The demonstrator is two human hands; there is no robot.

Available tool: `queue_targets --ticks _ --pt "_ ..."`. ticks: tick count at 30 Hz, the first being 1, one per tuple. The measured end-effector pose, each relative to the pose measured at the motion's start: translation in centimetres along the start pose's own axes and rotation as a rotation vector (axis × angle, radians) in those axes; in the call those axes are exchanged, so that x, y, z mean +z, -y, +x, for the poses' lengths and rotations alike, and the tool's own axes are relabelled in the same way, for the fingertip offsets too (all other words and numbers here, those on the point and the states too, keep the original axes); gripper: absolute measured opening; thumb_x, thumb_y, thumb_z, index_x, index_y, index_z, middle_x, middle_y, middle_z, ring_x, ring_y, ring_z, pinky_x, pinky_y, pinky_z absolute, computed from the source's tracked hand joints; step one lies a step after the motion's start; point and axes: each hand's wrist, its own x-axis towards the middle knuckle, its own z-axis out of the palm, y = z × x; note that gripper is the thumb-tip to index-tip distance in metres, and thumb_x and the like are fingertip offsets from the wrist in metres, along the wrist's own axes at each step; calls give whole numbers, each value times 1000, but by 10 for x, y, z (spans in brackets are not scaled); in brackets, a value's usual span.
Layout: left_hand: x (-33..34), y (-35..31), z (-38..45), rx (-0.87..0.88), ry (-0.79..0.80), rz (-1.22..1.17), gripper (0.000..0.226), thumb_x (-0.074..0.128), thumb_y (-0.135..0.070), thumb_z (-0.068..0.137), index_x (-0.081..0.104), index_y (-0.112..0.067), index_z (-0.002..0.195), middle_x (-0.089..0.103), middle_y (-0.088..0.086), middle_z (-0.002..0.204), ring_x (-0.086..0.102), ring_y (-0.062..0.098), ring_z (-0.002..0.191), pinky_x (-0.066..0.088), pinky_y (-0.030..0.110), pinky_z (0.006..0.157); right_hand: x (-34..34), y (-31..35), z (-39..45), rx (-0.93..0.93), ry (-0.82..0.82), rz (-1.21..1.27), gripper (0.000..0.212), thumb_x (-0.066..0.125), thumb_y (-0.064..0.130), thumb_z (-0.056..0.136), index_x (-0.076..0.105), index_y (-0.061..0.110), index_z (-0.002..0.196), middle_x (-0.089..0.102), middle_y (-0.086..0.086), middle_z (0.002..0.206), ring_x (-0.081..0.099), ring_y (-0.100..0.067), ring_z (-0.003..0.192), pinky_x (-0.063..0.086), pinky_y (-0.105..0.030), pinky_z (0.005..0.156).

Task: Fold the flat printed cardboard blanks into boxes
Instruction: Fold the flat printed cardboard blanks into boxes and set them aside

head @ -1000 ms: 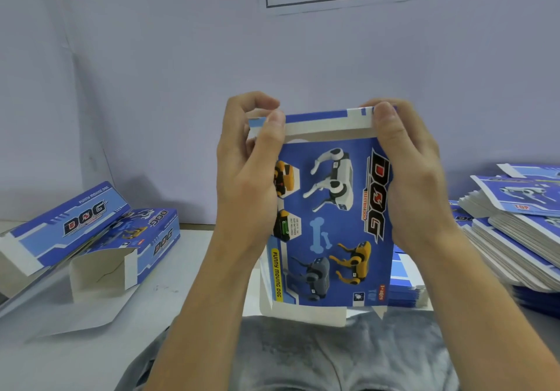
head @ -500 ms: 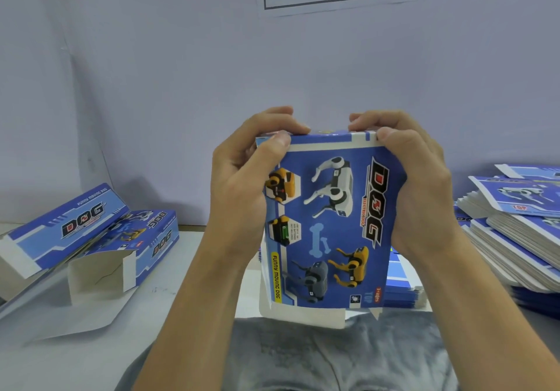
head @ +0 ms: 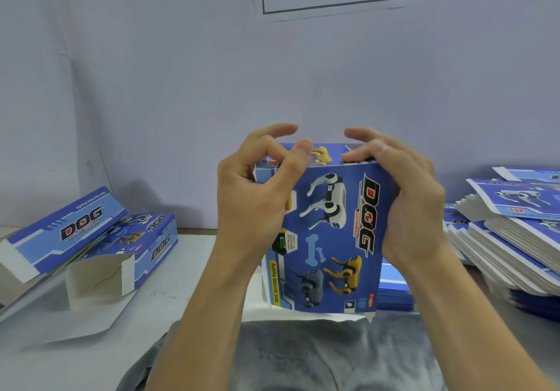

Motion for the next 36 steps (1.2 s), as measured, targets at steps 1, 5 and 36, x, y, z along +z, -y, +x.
queue_targets --ticks 1,5,36 --pt "0 0 0 -5 -3 9 16 68 -33 86 69 -28 71 68 -9 117 72 22 101 61 37 66 0 0 0 -7 -13 -29 25 58 26 81 76 22 64 69 -2 116 68 -18 91 52 -31 68" --pt "-11 -2 0 -12 147 44 28 77 -39 80 66 -31 105 74 -9 103 76 18 84 63 39 65 5 4 1 -22 -14 -53 18 56 22 87 74 24 86 72 0 84 70 -17 66 53 -28 53" --pt "-9 73 -18 -888 -195 -359 39 72 -52 82 72 -23 107 72 9 102 72 24 90 61 45 68 -24 -54 3 462 -361 -18 61 72 49 84 47 30 136 68 -3 120 71 -24 93 60 -39 68"
